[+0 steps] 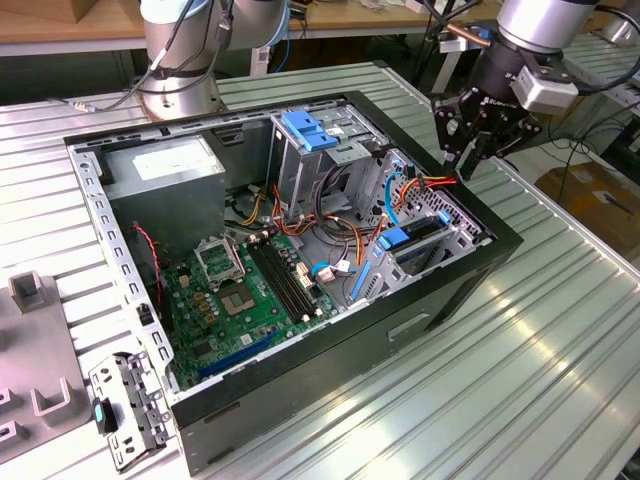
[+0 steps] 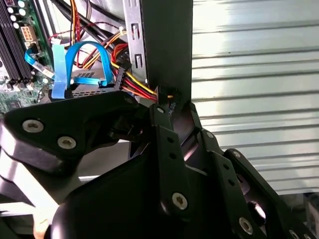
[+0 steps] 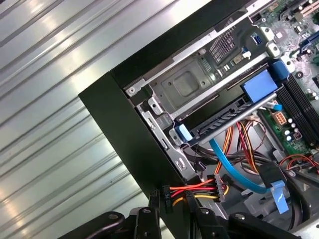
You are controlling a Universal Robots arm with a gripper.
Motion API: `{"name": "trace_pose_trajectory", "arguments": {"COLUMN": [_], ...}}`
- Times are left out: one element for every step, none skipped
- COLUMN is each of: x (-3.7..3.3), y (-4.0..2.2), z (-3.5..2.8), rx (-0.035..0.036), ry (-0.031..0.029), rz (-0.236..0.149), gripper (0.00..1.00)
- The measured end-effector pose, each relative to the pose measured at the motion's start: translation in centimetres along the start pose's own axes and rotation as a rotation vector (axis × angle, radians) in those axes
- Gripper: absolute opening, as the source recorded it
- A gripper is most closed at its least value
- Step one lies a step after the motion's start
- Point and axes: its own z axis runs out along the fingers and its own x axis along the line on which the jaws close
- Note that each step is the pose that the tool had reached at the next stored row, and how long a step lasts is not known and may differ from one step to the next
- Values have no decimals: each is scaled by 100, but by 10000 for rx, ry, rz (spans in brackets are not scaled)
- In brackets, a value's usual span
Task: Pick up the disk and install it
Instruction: 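Insert the first disk wire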
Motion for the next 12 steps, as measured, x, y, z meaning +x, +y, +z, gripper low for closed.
{"name": "trace_pose_trajectory", "arguments": {"x": [1,1,2,3,5,6,9,11,11,11,12,13], "y": [1,2,3,4,7,10,14,17,17,18,18,17], "z": [6,10,16,20,29,31,31,31,29,17,-4,-34], "rx": [8,13,21,26,39,44,47,48,49,48,44,28], "ry": [-4,-6,-9,-11,-15,-15,-14,-15,-15,-14,-11,-2], "rz": [-138,-254,-412,-527,-761,-853,-911,-927,-930,-936,-939,-941], "gripper": [33,33,33,33,33,33,31,25,18,18,18,16]}}
